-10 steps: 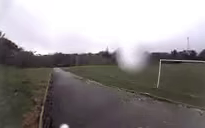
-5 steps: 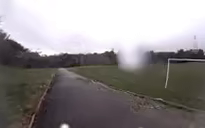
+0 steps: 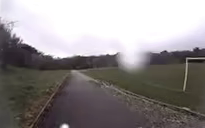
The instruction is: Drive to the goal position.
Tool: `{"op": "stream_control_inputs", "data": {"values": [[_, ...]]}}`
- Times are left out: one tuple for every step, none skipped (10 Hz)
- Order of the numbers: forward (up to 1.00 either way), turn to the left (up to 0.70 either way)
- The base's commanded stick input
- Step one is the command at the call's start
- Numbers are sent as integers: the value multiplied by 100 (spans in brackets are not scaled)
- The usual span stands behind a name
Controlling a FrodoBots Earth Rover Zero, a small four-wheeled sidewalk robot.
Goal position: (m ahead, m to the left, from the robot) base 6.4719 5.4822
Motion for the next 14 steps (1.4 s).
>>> {"op": "stream_control_inputs", "data": {"values": [[70,35],[70,35],[70,0],[70,0],[70,0],[70,0],[70,0],[70,0],[70,0],[70,0],[70,0],[70,0],[70,3],[70,25]]}}
